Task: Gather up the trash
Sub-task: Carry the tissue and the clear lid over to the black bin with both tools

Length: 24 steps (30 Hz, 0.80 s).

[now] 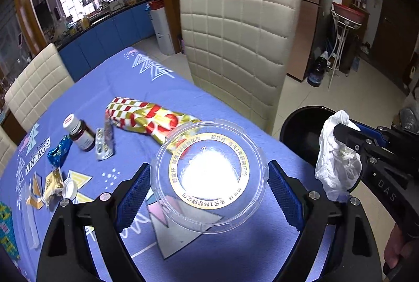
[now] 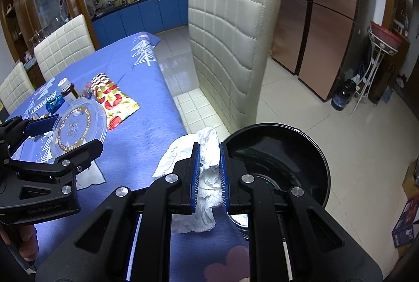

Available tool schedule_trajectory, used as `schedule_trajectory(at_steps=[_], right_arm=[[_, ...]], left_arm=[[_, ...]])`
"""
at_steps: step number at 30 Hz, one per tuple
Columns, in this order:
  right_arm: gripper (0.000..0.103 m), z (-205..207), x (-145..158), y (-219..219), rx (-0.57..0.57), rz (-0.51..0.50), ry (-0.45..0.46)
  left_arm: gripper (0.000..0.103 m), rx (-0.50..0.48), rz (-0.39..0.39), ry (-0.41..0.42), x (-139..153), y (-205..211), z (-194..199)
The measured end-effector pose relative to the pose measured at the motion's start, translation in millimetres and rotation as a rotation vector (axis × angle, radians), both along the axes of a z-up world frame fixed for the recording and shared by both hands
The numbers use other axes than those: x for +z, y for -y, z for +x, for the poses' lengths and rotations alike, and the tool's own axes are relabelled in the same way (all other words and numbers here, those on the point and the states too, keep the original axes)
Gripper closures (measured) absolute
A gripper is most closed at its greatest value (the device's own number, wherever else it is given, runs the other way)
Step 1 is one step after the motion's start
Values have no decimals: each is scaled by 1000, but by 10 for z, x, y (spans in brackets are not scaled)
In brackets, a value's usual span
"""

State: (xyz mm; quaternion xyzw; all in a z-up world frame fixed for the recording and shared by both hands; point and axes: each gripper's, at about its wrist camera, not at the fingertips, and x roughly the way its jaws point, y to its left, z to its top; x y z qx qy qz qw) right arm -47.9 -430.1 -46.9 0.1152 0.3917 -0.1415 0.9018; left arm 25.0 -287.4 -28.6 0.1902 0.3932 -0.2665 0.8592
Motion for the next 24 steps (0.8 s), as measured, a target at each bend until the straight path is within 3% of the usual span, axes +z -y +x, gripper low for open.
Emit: schedule_trajectory(at_steps=[24], right_arm=[[87, -191, -177, 712, -135, 70, -16]], left_arm=[[17, -108, 38, -13, -82, 656, -117]])
